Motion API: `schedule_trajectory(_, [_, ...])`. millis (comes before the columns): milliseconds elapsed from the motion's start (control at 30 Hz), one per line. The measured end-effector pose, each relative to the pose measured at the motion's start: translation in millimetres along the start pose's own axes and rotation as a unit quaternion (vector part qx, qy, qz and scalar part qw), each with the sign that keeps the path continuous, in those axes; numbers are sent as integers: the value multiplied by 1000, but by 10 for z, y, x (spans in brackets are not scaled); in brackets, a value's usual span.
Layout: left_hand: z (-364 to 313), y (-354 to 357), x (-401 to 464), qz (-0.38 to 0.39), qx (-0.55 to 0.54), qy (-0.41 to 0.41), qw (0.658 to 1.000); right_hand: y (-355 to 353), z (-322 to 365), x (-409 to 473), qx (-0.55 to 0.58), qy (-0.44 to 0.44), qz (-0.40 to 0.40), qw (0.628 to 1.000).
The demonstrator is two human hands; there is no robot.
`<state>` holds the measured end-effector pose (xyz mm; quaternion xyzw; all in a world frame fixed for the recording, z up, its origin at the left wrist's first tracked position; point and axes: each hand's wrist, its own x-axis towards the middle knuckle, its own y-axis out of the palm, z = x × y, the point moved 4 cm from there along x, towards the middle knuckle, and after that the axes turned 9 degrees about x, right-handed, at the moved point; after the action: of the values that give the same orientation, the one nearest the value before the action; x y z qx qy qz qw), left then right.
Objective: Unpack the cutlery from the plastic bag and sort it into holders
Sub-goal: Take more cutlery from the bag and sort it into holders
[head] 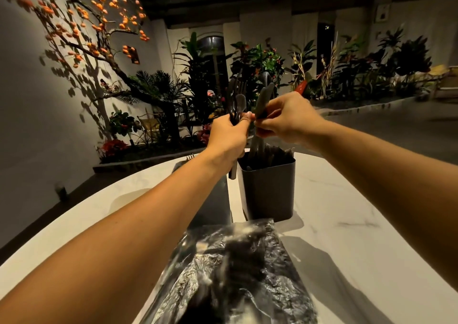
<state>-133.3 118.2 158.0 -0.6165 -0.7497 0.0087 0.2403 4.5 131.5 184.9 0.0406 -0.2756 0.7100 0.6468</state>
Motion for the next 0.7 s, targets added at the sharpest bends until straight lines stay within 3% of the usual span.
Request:
schedule_trajectory(167, [169, 8, 138, 6, 8, -29, 1000, 87, -158, 151, -21, 12, 9, 1000])
schedule_trajectory(333, [360, 65, 180, 32, 26, -54, 998, 162, -368, 244, -111, 24, 16, 993])
schedule_trajectory(500, [507, 36, 193, 38, -19, -78, 996, 191, -543, 264, -221, 93, 56, 969])
schedule_trajectory(600, [516, 4, 150, 55, -41, -75, 995, 121, -477, 278, -230, 42, -24, 972])
schedule_trajectory(700, [453, -17, 101, 73, -65, -73, 993, 125, -302, 237, -134, -22, -50, 990])
